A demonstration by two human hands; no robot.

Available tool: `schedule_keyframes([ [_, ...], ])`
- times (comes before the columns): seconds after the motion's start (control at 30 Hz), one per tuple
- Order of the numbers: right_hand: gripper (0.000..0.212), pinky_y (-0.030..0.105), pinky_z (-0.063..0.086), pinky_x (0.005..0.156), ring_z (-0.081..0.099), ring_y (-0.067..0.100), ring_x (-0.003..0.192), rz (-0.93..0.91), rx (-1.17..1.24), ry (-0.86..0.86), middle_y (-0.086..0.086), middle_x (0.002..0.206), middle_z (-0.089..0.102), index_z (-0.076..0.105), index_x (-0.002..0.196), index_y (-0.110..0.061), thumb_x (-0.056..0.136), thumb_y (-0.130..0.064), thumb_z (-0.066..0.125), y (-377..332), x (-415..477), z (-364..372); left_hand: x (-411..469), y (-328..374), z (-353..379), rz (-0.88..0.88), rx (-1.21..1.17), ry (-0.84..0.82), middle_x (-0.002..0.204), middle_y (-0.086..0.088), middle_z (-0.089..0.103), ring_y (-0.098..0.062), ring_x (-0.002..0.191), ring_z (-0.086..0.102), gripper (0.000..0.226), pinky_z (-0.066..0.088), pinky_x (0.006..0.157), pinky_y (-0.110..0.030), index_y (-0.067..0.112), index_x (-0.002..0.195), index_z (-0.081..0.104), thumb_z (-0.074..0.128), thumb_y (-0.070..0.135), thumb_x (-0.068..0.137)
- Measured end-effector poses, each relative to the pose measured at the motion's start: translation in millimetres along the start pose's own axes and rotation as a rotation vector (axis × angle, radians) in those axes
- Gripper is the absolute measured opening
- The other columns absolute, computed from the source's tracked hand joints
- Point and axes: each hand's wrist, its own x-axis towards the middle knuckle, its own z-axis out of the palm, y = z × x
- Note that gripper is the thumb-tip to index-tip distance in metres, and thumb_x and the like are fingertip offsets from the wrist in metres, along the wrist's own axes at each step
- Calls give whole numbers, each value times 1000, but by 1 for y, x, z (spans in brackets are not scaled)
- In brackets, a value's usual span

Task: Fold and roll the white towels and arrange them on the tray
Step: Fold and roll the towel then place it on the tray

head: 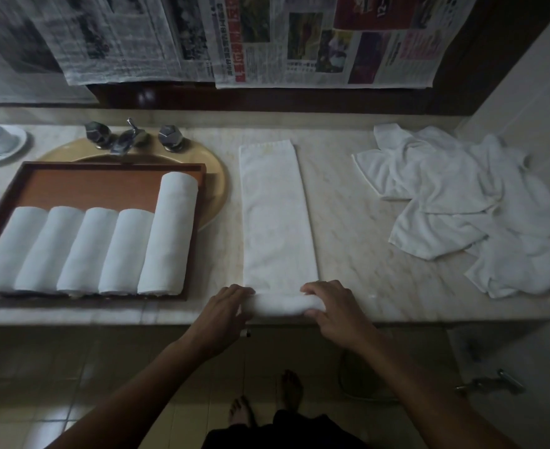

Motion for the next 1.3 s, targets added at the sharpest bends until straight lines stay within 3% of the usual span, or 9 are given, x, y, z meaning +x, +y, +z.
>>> schedule_keyframes([
  [0.13, 24, 38, 44, 97, 49, 9, 111, 23, -3, 23, -16, 118, 59, 58, 118, -37, 95, -38, 59, -5, 1, 3, 3, 3, -8, -122, -149, 12, 110, 11, 62, -4, 98, 59, 27, 48, 76, -27, 35, 118, 55, 70, 31, 96],
  [0.3, 41, 44, 45, 101, 52, 25, 126, 14, -216, 217, 1, 136, 59, 64, 129, -22, 89, -14, 60, -30, -8, 18, 13, 10, -15, -273, -252, 19, 100, 6, 66, -4, 87, 63, 14, 45, 62, -15, 24, 110, 64, 68, 28, 98],
  [0.4, 59, 55, 35, 116, 43, 32, 141, -97, -319, 216, 11, 150, 51, 56, 142, -16, 84, -6, 57, -54, -26, 38, 18, 9, -18, -315, -262, -9, 97, 6, 70, -7, 85, 65, 11, 53, 70, -26, 24, 107, 65, 67, 31, 98],
  [0.53, 86, 63, 12, 124, 7, 33, 158, -74, -423, 100, 10, 171, 17, 25, 162, -19, 82, -8, 54, -50, -28, 52, 28, 9, -20, -365, -265, -19, 97, 4, 67, -11, 85, 63, 14, 51, 71, -31, 22, 106, 66, 69, 31, 96],
  [0.6, 95, 61, 4, 124, -4, 32, 159, -101, -441, 80, 10, 172, 7, 13, 165, -19, 80, -4, 54, -45, -22, 52, 27, 17, -15, -291, -76, 131, 107, 1, 64, -17, 95, 60, 21, 46, 76, -29, 19, 115, 64, 65, 31, 97],
  [0.7, 103, 60, -1, 124, -8, 33, 158, -132, -474, 64, 11, 173, -1, 3, 165, -17, 79, 0, 56, -41, -10, 49, 17, 41, 5, -54, 254, 210, 137, -6, 58, -25, 125, 54, 46, 46, 103, -43, 16, 138, 54, 63, 24, 94],
  [0.9, 72, 62, 17, 123, 16, 34, 157, -126, -517, -6, 13, 170, 19, 22, 163, -12, 93, -26, 29, -40, 27, 29, 31, 29, 36, -36, 451, 60, 170, -13, 14, -31, 158, 12, 90, 17, 125, -54, 10, 164, 14, 64, 15, 89],
  [1.1, 86, 47, 28, 121, 42, 27, 141, -143, -537, -73, 8, 157, 42, 21, 162, -13, 87, -6, 64, -40, 52, 8, 49, 22, 15, -3, 407, -20, 159, -12, 36, -31, 142, 41, 89, 43, 110, -44, 8, 162, 18, 61, 2, 85],
  [1.3, 54, 35, 42, 102, 54, 26, 121, -83, -335, -87, 5, 138, 58, 44, 144, -20, 96, -30, 68, -34, 23, -1, 19, 13, 8, 82, 282, -41, 154, -7, 45, -24, 137, 48, 58, 42, 105, -41, 16, 151, 33, 56, 22, 98],
])
